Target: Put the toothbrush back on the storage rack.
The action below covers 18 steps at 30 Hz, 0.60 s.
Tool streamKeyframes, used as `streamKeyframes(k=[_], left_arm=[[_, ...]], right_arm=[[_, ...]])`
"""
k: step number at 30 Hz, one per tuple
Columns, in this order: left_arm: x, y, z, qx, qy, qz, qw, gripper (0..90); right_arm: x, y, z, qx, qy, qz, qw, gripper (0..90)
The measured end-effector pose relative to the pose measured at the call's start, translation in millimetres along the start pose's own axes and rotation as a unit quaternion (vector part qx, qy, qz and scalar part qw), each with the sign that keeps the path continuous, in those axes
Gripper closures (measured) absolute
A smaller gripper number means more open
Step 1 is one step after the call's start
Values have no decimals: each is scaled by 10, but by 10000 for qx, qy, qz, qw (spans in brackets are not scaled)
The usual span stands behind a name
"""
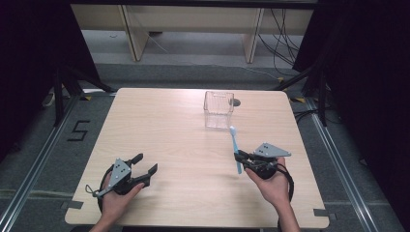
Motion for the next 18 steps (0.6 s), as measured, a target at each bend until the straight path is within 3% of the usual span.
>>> streamKeyframes(k=[5, 7, 12, 14, 18], left_arm=[[1, 0, 1, -2, -1, 11, 10000, 290], [-1, 0, 2, 3, -4, 22, 10000, 290], [1, 0, 1, 0, 2, 0, 10000, 290], [3, 0, 3, -8, 6, 50, 10000, 290], [8, -1, 0, -7, 23, 53, 10000, 290]], right_arm=[[15, -19, -22, -188, 41, -31, 9998, 792], [-8, -44, -31, -320, 60, 142, 9994, 792], [15, -79, -57, -534, -22, 32, 9986, 792], [27, -91, -59, -576, 69, -27, 9983, 792], [17, -100, -76, -658, 66, 46, 9978, 792]])
Point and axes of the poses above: each handheld gripper's, and its own axes: z roughly backward along the jaws, y roughly out of its underside, x roughly to its left, the point moved 5 cm from there along -z, roughly forward along the jaws, and after that the axes turned 6 degrees about -y, right-handed, at the moved point
